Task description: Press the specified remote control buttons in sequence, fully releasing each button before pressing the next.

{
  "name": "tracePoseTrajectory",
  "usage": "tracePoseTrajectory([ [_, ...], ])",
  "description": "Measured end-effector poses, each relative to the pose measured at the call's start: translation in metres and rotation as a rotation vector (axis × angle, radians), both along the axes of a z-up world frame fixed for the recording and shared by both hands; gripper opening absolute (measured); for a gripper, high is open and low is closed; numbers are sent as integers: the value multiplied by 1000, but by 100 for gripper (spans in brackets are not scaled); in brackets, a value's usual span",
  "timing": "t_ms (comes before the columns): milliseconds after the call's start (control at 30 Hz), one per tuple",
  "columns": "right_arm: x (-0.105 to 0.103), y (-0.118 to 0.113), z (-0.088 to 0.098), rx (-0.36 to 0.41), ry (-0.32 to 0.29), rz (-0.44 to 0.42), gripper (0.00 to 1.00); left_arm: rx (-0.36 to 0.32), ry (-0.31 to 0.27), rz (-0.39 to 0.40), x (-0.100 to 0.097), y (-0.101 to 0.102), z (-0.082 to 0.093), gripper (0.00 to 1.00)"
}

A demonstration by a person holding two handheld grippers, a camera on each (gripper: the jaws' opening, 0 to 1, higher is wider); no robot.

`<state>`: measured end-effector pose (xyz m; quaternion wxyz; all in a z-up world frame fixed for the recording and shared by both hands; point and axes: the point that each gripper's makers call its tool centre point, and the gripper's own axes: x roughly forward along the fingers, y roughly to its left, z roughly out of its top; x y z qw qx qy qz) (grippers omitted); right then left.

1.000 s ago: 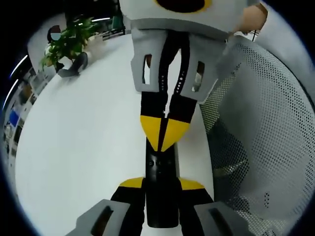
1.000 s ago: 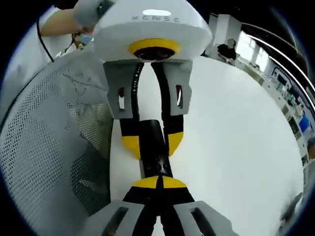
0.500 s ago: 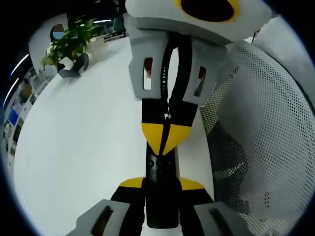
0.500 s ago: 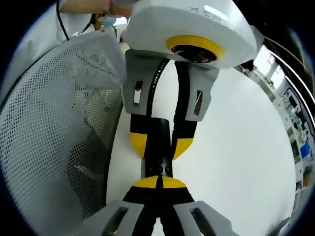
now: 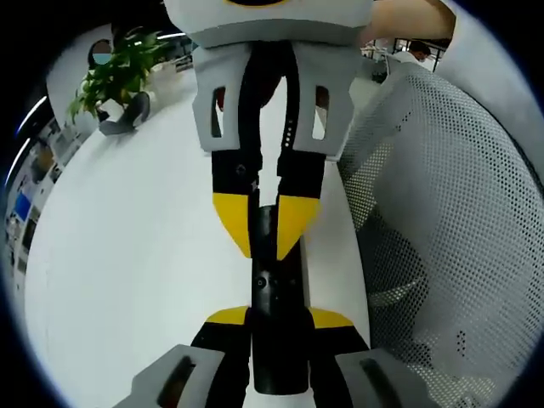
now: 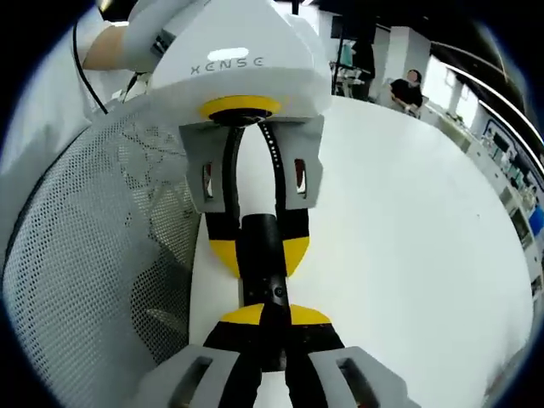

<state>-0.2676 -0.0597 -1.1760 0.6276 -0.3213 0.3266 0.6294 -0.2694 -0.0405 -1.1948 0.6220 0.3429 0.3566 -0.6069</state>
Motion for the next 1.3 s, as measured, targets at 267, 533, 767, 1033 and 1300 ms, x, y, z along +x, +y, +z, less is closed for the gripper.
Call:
tracePoseTrajectory([
  [267, -5, -2, -7, -56, -31, 57, 5, -1, 0, 4, -1, -1, 0, 24],
  [533, -5, -1, -8, -81, -26, 66, 5, -11, 0, 5, -1, -1, 0, 24],
  [767, -5, -2, -8, -92, -5, 50, 5, -13, 0, 0, 0, 0, -1, 24],
  [1033, -5, -3, -7, -74, -25, 26, 6, -22, 2, 9, 0, 0, -1, 24],
  [1300, -5, -7, -7, -76, -31, 26, 7, -40, 7, 16, 0, 0, 0, 24],
])
